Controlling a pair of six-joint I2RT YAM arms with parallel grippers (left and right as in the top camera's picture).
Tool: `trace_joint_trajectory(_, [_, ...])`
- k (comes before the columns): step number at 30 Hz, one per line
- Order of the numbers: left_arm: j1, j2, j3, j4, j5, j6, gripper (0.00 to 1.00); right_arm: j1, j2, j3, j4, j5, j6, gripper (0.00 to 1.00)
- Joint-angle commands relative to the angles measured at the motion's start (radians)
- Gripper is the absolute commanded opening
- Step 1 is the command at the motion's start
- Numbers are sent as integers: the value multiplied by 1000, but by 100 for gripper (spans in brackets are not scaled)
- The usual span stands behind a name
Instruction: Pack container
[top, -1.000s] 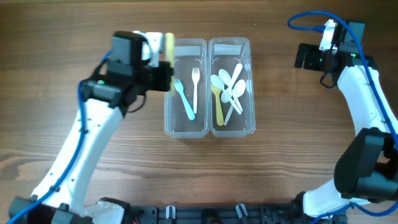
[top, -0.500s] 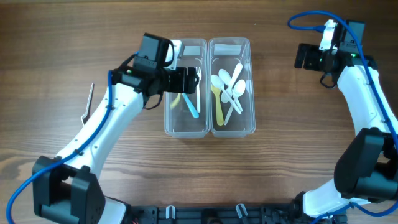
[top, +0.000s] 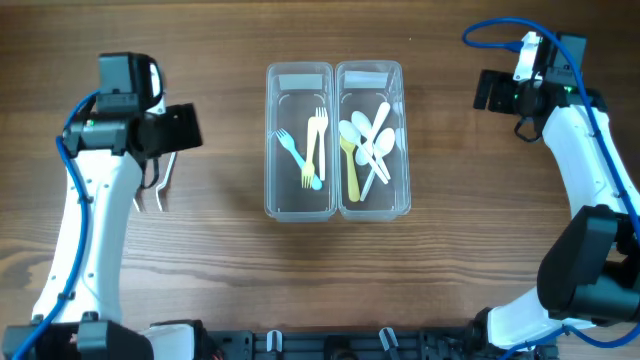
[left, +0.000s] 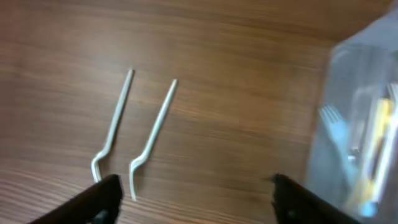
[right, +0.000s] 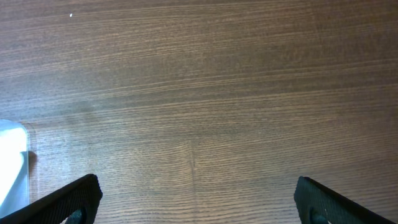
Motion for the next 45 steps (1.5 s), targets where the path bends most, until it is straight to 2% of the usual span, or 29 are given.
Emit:
trace_joint_trajectory(1, [32,60,-91,54,-34,119,71,3,-15,2,1,3,-11,100])
trace_joint_trajectory(5, [34,114,-155,123,-34,154,65,3,-15,2,1,3,-11,100])
trace_joint_trajectory(7, [34,146,-181,152,-34,185,56,3,-15,2,1,3,-11,100])
trace_joint_trajectory(12, [34,268,-195,194,-42,246,53,3,-15,2,1,3,-11,100])
trace_joint_trajectory(18, [34,383,-195,249,-63,272,54,3,-15,2,1,3,-11,100])
trace_joint_trajectory(31, [37,385,-194,290,-146,301,55,3,-15,2,1,3,-11,100])
trace_joint_trajectory(35, [58,386,-194,296,-168,384,65,3,-15,2,1,3,-11,100])
trace_joint_trajectory(38, [84,386,-194,317,-114,403,70,3,-15,2,1,3,-11,100])
trace_joint_trajectory(41, [113,386,-194,321,20,471,69,3,-15,2,1,3,-10,100])
trace_joint_trajectory(45, [120,386,-194,320,27,481,64,3,-15,2,1,3,-10,100])
